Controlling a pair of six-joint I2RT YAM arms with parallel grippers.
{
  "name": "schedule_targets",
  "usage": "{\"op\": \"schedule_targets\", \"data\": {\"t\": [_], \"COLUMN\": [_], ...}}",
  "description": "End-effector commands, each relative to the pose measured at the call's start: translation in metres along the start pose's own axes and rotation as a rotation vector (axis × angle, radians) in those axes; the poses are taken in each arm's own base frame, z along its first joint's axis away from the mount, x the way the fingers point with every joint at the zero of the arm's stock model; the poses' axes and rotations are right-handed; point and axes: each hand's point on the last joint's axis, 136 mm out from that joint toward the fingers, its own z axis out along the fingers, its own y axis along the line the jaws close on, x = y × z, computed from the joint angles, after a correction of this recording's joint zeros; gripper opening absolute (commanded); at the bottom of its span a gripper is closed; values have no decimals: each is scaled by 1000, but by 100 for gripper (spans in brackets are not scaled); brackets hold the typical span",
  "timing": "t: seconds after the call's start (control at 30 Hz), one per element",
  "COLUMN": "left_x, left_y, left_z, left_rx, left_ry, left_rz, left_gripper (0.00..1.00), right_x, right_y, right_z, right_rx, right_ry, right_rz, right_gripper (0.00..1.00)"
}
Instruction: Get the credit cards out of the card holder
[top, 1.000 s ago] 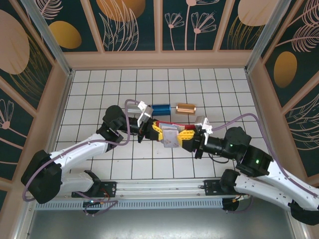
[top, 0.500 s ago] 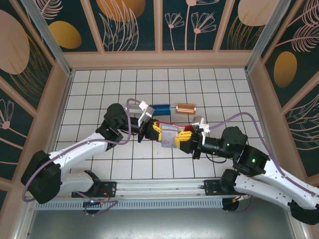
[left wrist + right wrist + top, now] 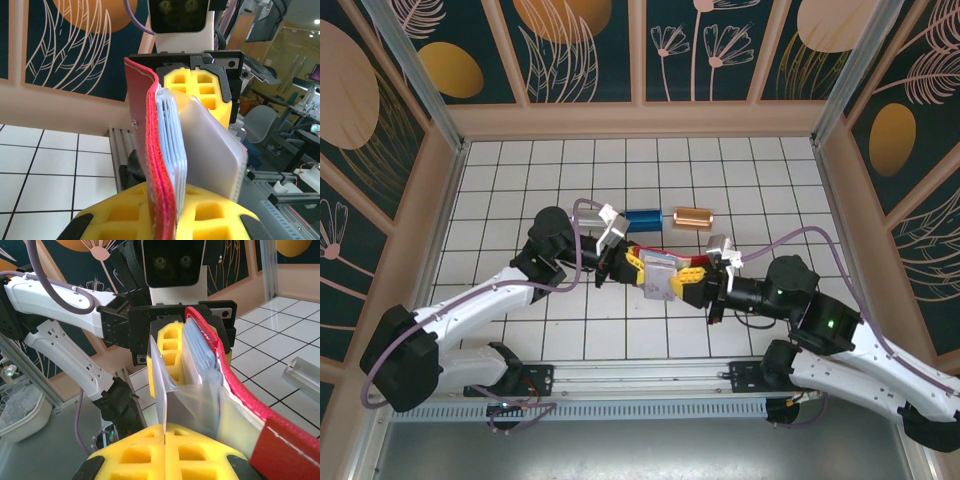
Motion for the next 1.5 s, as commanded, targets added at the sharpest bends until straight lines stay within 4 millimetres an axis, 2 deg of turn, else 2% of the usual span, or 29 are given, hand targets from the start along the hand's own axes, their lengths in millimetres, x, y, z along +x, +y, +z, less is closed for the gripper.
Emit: {"op": "schedule_targets", "data": {"t": [0.0,0.27,0.67,0.73,0.93,1.0,1.17,1.37,1.47], "left_x": [-17,-11,-10,-12,-15,-16,-19,-21,-23], "left_y": [-19,-31,-32,-32,-22,-17,-11,-2,2], "left_z": [-1,-3,-3,-3,-2,-1,-1,-1,-1], "left_rx": [45,90,92,89,47,22,-11,-68,-89], "left_ry": [-2,48,63,61,56,50,43,39,34], "left_rz": [96,106,119,123,117,110,97,80,78], "left_gripper": [0,0,0,0,0,0,0,0,0], "right_x": [-11,-16,-20,-20,-15,-14,-10,0,2], "right_y": [-1,-2,6,14,44,47,29,5,3], "right_z": [-8,-17,-24,-23,-22,-21,-14,-2,2], "right_rx": [32,62,28,-19,-206,-233,-142,-28,-29], "right_ry": [-32,-34,-59,-60,-54,-55,-49,-19,-24], "right_rz": [-21,-40,-58,-60,-76,-70,-48,-23,-17], "right_gripper": [0,0,0,8,13,22,35,39,42]}}
